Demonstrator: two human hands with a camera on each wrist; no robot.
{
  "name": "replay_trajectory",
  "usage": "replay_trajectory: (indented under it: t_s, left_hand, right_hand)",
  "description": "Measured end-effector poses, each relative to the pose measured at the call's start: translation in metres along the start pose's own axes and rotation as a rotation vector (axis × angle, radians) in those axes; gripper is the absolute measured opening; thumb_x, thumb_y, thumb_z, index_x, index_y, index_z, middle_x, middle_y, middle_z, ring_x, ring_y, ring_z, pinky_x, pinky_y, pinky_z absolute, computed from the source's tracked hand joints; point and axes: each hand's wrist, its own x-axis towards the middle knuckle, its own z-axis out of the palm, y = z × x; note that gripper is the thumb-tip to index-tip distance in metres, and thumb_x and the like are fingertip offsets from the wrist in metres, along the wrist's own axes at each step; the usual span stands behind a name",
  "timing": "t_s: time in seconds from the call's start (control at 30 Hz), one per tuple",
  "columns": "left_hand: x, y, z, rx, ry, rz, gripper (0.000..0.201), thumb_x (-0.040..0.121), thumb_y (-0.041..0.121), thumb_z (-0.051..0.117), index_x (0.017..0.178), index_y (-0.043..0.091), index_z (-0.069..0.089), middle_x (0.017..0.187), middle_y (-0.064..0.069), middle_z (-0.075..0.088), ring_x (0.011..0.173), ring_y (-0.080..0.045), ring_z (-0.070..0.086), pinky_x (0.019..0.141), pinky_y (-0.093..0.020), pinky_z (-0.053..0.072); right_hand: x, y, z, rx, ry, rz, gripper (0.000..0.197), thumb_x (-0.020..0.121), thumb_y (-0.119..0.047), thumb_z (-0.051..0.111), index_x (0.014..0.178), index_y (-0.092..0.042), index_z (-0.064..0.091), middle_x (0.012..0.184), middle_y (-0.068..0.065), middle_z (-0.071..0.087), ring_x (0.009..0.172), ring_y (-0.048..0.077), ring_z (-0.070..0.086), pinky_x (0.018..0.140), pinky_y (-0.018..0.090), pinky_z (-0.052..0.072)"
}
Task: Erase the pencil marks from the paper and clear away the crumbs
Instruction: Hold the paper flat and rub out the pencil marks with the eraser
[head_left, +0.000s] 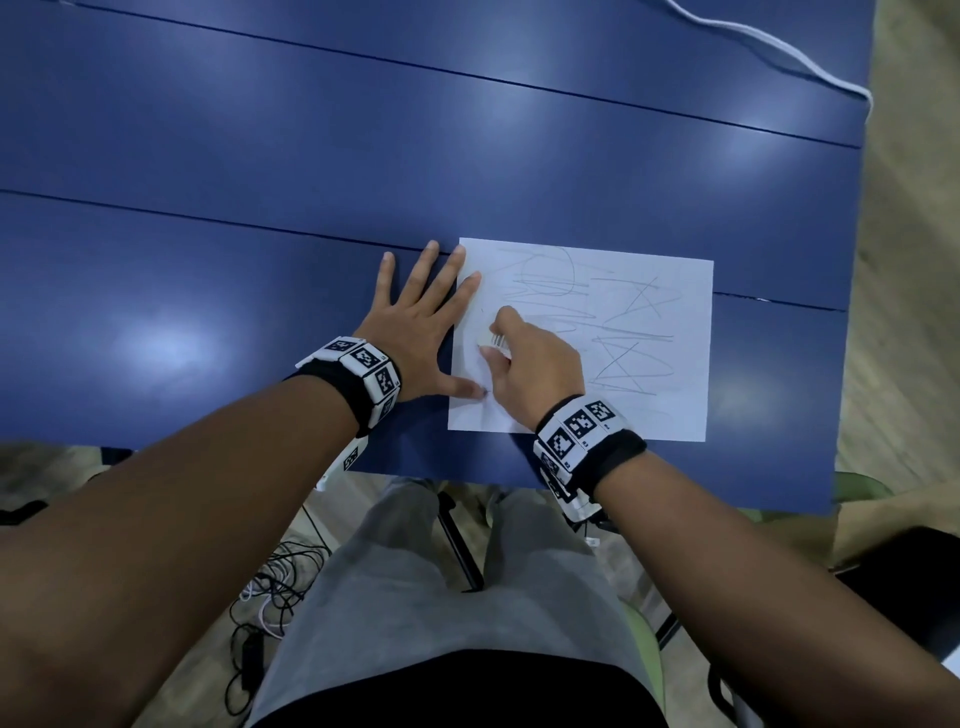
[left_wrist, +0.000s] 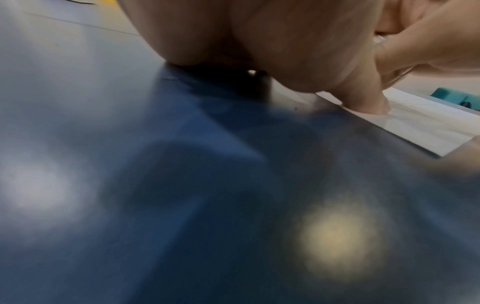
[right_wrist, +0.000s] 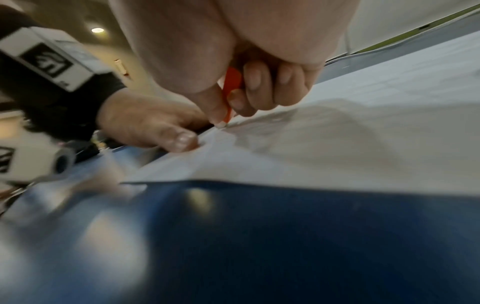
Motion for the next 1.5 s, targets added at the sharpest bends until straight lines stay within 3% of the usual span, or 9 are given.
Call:
replay_trajectory:
  t_s: [0.1,0.27,0.4,0.57,1.0,1.13,1.27,1.5]
  left_hand:
    - [-0.001,0.000,0.000,-0.008,0.006,0.005,0.131,0.064,0.102,0.024,0.160,0.021,-0.014,0.165,-0.004,-0.030,0.151,-0.030,-0.028,0.117,-0.069,-0.009]
    - [-0.001,0.000,0.000,-0.007,0.001,0.003,0.133,0.063,0.102,0.030,0.160,0.021,-0.013,0.165,-0.003,-0.028,0.151,-0.030,-0.028,0.117,-0.067,-0.012]
    - [-0.001,-0.001,0.000,-0.017,0.005,0.006,0.132,0.063,0.103,0.023,0.160,0.021,-0.013,0.165,-0.003,-0.029,0.151,-0.029,-0.029,0.117,-0.068,-0.011]
    - [0.000,-0.001,0.000,-0.013,0.013,0.006,0.133,0.062,0.101,0.031,0.161,0.021,-0.009,0.166,-0.004,-0.025,0.152,-0.030,-0.026,0.117,-0.068,-0.012]
    - [-0.001,0.000,0.000,-0.009,0.013,0.004,0.134,0.062,0.101,0.031,0.161,0.021,-0.011,0.166,-0.004,-0.026,0.152,-0.030,-0.026,0.117,-0.068,-0.012]
    - [0.000,0.000,0.001,-0.006,0.022,0.005,0.135,0.062,0.102,0.032,0.161,0.021,-0.009,0.166,-0.004,-0.025,0.152,-0.030,-0.025,0.117,-0.068,-0.011]
    - [-0.001,-0.001,0.001,0.000,0.019,0.005,0.134,0.062,0.102,0.029,0.161,0.021,-0.010,0.166,-0.004,-0.026,0.152,-0.030,-0.025,0.117,-0.068,-0.010]
    - [-0.001,0.000,0.000,-0.006,0.008,0.005,0.134,0.062,0.102,0.029,0.161,0.021,-0.010,0.166,-0.004,-0.026,0.152,-0.030,-0.026,0.117,-0.068,-0.012]
  right_hand:
    - [-0.006,-0.004,0.005,-0.035,-0.075,-0.085,0.019,0.098,-0.034,0.046,0.109,-0.019,0.042,0.103,-0.001,0.066,0.086,0.026,0.063,0.069,0.035,0.048]
    - [0.000,0.002,0.000,0.005,-0.001,0.010,0.021,0.097,-0.035,0.049,0.110,-0.020,0.045,0.105,-0.001,0.068,0.090,0.026,0.063,0.073,0.037,0.051]
    - [-0.007,-0.002,0.005,-0.049,-0.074,-0.084,0.019,0.098,-0.034,0.045,0.110,-0.019,0.042,0.106,-0.001,0.067,0.088,0.027,0.063,0.068,0.034,0.047]
    - [0.001,0.008,-0.003,0.002,0.013,0.037,0.023,0.096,-0.035,0.049,0.112,-0.019,0.045,0.102,0.000,0.067,0.087,0.027,0.062,0.071,0.036,0.049]
    - [-0.005,0.009,0.000,-0.011,-0.023,-0.034,0.022,0.097,-0.034,0.049,0.112,-0.018,0.047,0.106,-0.001,0.066,0.089,0.027,0.062,0.070,0.035,0.048]
    - [0.001,0.014,-0.003,0.019,0.041,0.009,0.023,0.095,-0.034,0.051,0.112,-0.019,0.048,0.104,-0.001,0.068,0.090,0.027,0.063,0.072,0.036,0.050]
    - [-0.002,0.009,0.000,-0.028,-0.014,-0.060,0.021,0.097,-0.035,0.049,0.111,-0.019,0.046,0.103,-0.002,0.067,0.087,0.027,0.063,0.068,0.034,0.048]
    - [0.018,0.005,-0.009,0.002,0.090,-0.004,0.021,0.095,-0.032,0.054,0.109,-0.017,0.049,0.094,-0.001,0.067,0.083,0.027,0.061,0.066,0.034,0.046]
